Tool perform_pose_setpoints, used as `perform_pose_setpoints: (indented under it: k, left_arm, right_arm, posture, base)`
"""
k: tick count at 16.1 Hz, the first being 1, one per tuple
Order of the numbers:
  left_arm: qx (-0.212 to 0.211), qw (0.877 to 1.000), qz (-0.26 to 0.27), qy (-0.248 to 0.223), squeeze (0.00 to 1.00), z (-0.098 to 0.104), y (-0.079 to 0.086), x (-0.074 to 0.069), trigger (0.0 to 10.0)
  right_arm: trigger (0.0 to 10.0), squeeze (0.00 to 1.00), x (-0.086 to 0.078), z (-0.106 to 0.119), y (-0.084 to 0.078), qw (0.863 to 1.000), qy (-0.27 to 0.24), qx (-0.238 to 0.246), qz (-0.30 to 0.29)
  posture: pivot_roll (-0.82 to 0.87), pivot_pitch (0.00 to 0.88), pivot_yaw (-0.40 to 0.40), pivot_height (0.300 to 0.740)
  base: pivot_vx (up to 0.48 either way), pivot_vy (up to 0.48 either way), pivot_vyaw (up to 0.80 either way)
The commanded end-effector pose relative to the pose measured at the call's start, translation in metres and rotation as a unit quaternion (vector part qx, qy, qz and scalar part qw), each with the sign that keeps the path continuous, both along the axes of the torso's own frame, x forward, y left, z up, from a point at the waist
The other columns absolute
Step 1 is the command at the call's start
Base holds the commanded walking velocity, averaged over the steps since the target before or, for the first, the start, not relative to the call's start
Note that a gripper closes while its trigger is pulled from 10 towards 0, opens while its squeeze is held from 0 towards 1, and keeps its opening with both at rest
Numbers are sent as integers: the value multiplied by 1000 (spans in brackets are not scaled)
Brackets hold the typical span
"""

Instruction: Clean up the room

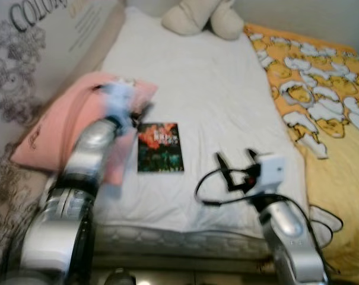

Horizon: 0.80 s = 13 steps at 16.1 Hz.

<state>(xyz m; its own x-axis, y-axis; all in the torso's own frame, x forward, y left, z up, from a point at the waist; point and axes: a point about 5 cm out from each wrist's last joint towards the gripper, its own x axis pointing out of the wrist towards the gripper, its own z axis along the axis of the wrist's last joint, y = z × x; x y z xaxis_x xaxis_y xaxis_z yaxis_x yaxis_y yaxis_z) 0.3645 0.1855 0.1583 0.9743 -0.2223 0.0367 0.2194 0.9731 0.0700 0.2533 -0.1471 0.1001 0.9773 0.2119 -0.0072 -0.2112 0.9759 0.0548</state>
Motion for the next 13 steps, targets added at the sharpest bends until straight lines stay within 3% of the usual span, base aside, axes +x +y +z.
perform_pose_setpoints:
  k: [1, 2, 3, 5, 7, 8, 13]
  left_arm:
    - [-45, 997, 59, 0, 1000, -11, 9, -19, 10000]
    - [-57, 993, 104, -2, 1000, -21, 15, -35, 10000]
    - [-69, 987, 146, 15, 1000, -46, 12, -58, 10000]
    - [-70, 990, 122, 24, 1000, -56, -10, -78, 10000]
    - [-65, 993, 103, 12, 1000, -44, -20, -71, 10000]
    - [-49, 994, 97, -3, 0, -34, -20, -66, 10000]
    - [-32, 992, 120, -9, 0, -28, -20, -67, 10000]
  right_arm:
    - [10000, 416, 1, -5, -8, 1000, 7, -12, -22]
    - [10000, 412, 3, -7, -8, 1000, 8, -13, -14]
    - [10000, 427, 6, -7, -3, 1000, 1, -12, 6]
    - [10000, 431, 15, -9, -2, 1000, 0, -11, 6]
    - [10000, 424, 26, -7, -2, 1000, -4, -21, 6]
    - [10000, 427, 32, -6, -2, 1000, -6, -22, 9]
    - [10000, 427, 46, -5, 8, 999, -19, -24, 29]
  posture:
    - [116, 0, -119, 740]
    - [127, 0, -121, 740]
    - [150, 0, -130, 740]
    - [168, 0, -148, 740]
    - [177, 0, -157, 740]
    - [182, 0, -160, 740]
    - [218, 0, -179, 740]
  base:
    - [0, 0, 0]
    - [0, 0, 0]
    - [0, 0, 0]
    - [0, 0, 0]
    - [129, -437, -297]
    - [262, -398, -800]
    - [293, -376, -800]
